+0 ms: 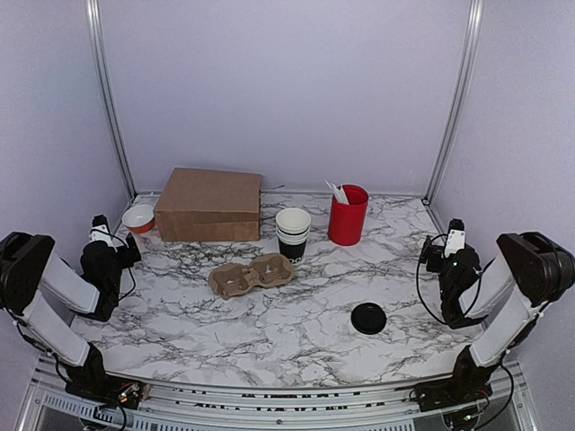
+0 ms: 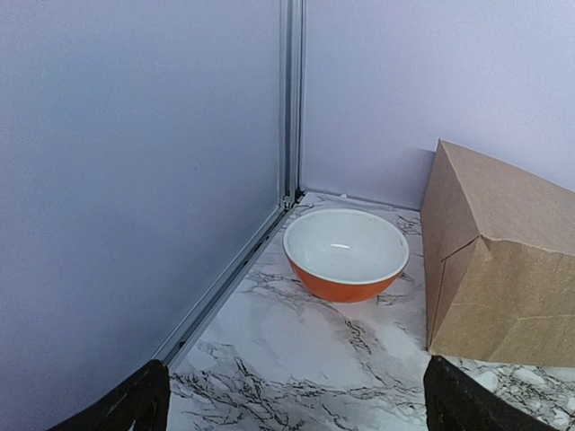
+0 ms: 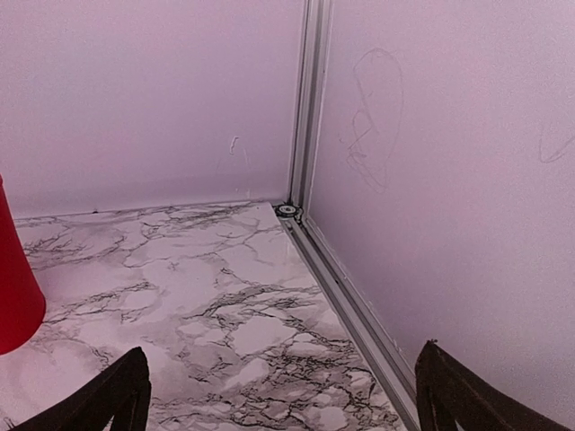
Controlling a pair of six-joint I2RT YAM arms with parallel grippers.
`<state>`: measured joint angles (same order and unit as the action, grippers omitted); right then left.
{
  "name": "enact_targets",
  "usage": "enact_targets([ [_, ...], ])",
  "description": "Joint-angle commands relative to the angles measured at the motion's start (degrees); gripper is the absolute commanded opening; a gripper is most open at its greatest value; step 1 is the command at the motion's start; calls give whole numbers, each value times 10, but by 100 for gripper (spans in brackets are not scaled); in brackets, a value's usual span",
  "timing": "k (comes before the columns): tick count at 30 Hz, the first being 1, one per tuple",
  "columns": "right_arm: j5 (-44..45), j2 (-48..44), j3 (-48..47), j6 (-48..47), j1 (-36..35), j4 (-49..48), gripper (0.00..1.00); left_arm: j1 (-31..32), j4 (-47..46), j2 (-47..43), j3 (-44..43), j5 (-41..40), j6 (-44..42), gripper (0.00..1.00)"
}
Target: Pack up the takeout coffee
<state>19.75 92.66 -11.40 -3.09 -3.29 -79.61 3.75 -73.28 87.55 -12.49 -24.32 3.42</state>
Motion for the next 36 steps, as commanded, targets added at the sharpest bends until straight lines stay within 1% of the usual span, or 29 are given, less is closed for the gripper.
enact_targets([
  [1,-6,-9,-9,5,5,0,100,0,37,-22,-21,23,-19,99],
  [2,-6,-8,-8,5,5,-1,100,7,66,-35,-40,13,-24,99],
  [3,-6,-9,-8,5,5,-1,100,16,121,-52,-55,10,-32,99],
  [5,-6,-9,-8,4,5,-2,100,33,227,-79,-112,11,-51,99],
  [6,-6,-9,-8,4,5,-2,100,41,253,-92,-130,16,-47,99],
  [8,-5,-9,-7,4,4,-3,100,53,273,-122,-153,67,-26,99],
  [9,-3,-8,-7,3,4,-3,100,66,289,-132,-166,79,-19,99],
  [11,3,-9,-7,0,1,-7,100,101,351,-143,-206,66,-19,99],
  [13,30,-25,-15,3,-10,30,100,142,421,-145,-251,50,-29,99],
  [14,26,-31,-17,2,-10,37,100,163,446,-146,-267,36,-33,99],
  [16,26,-22,-8,-14,-14,0,100,206,462,-161,-277,24,-37,99],
  [19,32,-31,6,-25,-24,-26,100,250,467,-202,-275,-1,-38,99],
  [20,55,-46,1,-33,-35,-8,100,257,474,-213,-277,-2,-35,99],
  [21,71,-70,-15,-42,-47,40,100,263,487,-226,-281,4,-33,99],
  [23,57,-115,-54,-52,-54,141,100,269,515,-248,-290,33,-36,99],
  [25,44,-156,-85,-51,-57,202,100,269,532,-271,-292,56,-33,99],
  [28,45,-218,-127,-40,-73,280,100,268,548,-302,-293,56,-3,99],
  [30,78,-243,-188,-17,-88,372,100,268,557,-321,-293,46,28,99],
  [32,90,-243,-258,3,-105,489,100,268,575,-334,-308,52,50,99],
  [34,69,-228,-324,26,-117,603,100,267,603,-333,-329,82,54,99],
  [36,48,-209,-382,53,-130,698,100,267,650,-311,-368,107,66,99],
])
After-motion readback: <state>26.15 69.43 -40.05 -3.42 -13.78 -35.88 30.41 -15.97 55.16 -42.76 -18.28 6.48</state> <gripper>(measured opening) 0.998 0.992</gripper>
